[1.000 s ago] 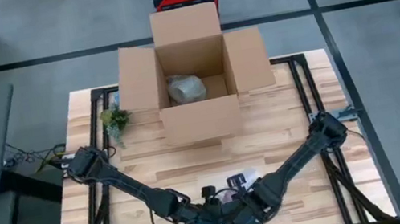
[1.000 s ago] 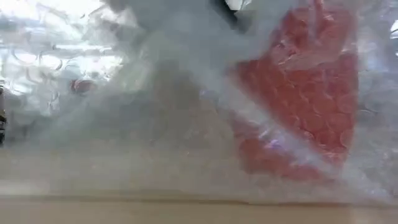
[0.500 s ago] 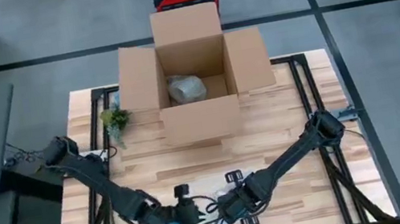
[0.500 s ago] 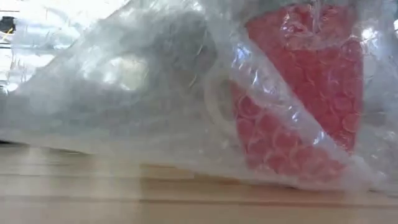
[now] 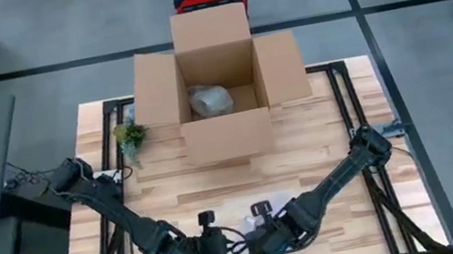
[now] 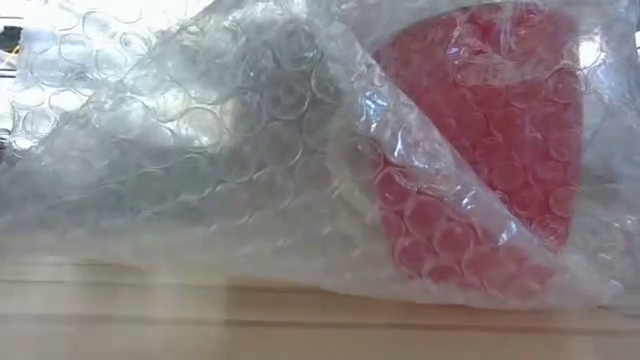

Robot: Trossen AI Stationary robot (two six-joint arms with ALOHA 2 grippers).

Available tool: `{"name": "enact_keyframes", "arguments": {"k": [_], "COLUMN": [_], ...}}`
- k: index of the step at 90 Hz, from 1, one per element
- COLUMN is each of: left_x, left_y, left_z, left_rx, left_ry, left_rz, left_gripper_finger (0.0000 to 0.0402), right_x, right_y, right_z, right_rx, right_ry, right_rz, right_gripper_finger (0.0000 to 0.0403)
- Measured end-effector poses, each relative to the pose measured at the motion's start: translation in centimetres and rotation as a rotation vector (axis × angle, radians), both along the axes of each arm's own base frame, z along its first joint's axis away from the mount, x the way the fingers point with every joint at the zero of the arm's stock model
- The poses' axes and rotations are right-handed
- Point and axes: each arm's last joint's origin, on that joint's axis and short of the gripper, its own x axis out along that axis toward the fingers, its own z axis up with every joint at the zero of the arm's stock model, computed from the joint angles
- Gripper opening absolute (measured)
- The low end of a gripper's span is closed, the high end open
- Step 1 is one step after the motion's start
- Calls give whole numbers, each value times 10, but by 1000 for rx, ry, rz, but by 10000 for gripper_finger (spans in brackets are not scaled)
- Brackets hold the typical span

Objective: Wrap mug
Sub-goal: Pack the red mug with the bubble wrap

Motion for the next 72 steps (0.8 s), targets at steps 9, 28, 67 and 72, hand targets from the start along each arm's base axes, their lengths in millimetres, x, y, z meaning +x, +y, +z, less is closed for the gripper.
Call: {"name": "enact_keyframes", "arguments": {"k": [9, 28, 67, 72], "left_x": [-4, -12, -15, -15], "left_y": [-4, -12, -15, -15], "left_z": [0, 1, 1, 1], "left_rx": [-12, -10, -25, -25], "left_ry": [4, -25, -48, -48], "left_rz": [-5, 14, 56, 56], "left_gripper_finger": [36, 36, 36, 36], "right_x": [2, 2, -14, -16], "right_y": [-7, -16, -8, -3], "right_z": [-29, -64, 28, 36], "right_rx": [-21, -29, -26, -47], "right_ry": [75, 100, 97, 59], "right_rz": [-24, -51, -61, -58], "right_gripper_finger": [0, 0, 0, 0]}}
